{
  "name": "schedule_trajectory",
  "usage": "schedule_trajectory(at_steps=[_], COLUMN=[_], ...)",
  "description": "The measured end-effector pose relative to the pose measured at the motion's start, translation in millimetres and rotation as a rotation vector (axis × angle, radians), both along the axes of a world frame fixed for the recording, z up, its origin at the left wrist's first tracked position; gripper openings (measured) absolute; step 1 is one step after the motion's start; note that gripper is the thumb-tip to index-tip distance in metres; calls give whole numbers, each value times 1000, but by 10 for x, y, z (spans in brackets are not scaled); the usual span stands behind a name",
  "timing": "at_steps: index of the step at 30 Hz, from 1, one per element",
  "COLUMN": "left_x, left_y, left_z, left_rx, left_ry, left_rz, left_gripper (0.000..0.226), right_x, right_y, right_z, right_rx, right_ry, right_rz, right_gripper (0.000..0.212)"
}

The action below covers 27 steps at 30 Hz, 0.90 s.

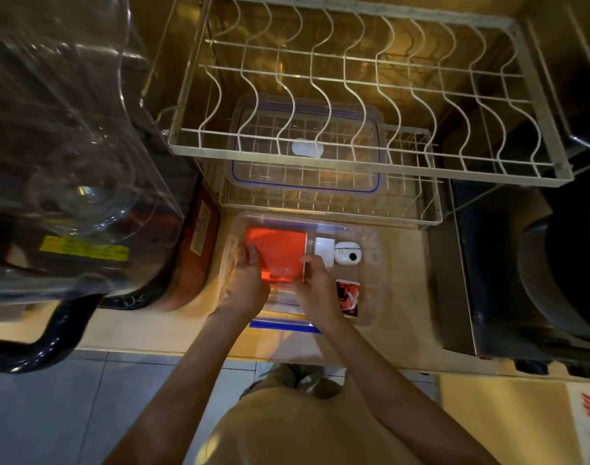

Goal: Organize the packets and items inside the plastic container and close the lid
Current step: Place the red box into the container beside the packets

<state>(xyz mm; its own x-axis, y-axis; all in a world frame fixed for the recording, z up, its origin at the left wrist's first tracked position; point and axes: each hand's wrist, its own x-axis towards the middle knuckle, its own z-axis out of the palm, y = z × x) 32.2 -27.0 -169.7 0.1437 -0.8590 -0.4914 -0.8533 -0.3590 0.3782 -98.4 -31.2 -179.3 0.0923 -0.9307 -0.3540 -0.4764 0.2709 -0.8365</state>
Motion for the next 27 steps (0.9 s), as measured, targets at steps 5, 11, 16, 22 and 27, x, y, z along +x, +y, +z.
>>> schedule_trajectory(at_steps=[5,11,16,22,27], left_x=[-4,-179,-135,-132,-170], left_y=[16,72,78,111,73], left_z=[-40,-71,-59,2,126], left_rx=[8,-21,-38,-57,-88], left_ry=[-39,-121,-23,48,-83], left_rz=[-49,21,50,81,24], left_gripper=[77,79,76,78,67], right_x=[9,-13,-85,-101,-218], right_y=[22,72,43,62,-98], right_z=[-9,20,-47,-27,166], right_rx=[44,-80,-57,-66,-34], right_ry=[123,455,231,230,202], right_rz=[145,377,245,236,242], right_gripper=[48,55,51,48,33])
